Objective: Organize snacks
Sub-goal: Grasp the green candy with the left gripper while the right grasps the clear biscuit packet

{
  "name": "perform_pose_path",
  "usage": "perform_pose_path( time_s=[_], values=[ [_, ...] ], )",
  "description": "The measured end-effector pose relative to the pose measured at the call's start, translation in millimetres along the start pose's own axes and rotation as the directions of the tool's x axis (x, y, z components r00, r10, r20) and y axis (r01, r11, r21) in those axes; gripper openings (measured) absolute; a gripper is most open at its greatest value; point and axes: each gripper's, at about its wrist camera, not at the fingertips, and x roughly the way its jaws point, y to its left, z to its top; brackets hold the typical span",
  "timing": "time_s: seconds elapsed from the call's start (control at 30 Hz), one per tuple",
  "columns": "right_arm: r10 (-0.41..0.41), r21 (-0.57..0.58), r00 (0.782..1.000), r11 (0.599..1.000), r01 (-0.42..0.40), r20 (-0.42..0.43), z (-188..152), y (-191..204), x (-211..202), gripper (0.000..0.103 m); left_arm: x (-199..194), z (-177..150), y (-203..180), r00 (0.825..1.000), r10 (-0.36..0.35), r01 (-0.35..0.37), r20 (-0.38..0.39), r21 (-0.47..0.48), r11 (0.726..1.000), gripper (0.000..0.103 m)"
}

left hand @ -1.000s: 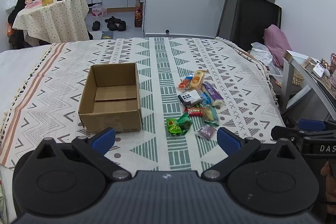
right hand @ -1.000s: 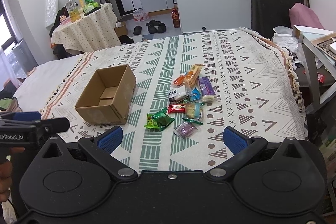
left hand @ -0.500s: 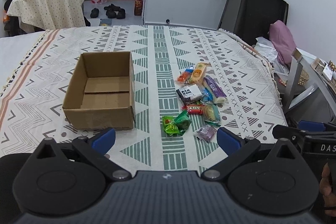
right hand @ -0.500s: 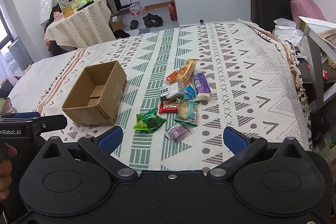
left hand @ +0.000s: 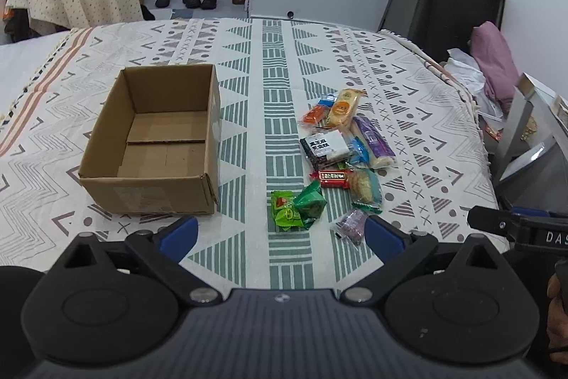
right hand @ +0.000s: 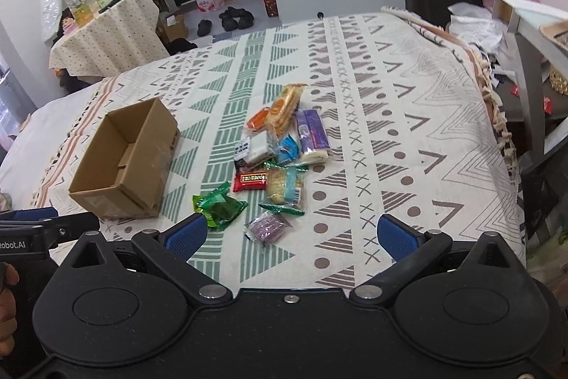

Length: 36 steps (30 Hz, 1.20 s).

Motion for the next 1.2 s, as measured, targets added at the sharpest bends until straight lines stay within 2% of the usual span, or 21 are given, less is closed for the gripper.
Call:
perform_pose_path(
  time_s=[0.3,0.57,0.73,1.2],
  values=[
    [0.067,0.067,0.997,0.996,-0.064,-0.044,6,-18,34,0.101,33,10,-12,1.0,-0.005,0.004,-0.029,-0.007,1.0,0.098],
    [0.139,0.127,0.984,0.984,-0.125,-0.108,14,-32,75,0.094,74,18,-26,0.997,0.0,0.0,-0.076,0.008,1.0,0.087],
    [0.156,0.147,0.978,0.98,-0.136,-0.14,20,-41,100,0.089,98,22,-32,0.994,0.008,-0.007,-0.105,0.01,1.0,0.082],
    [0.238,0.191,0.953,0.96,-0.203,-0.187,21,-54,156,0.086,168,27,-43,0.976,0.038,-0.03,-0.216,0.042,0.999,0.07]
  ],
)
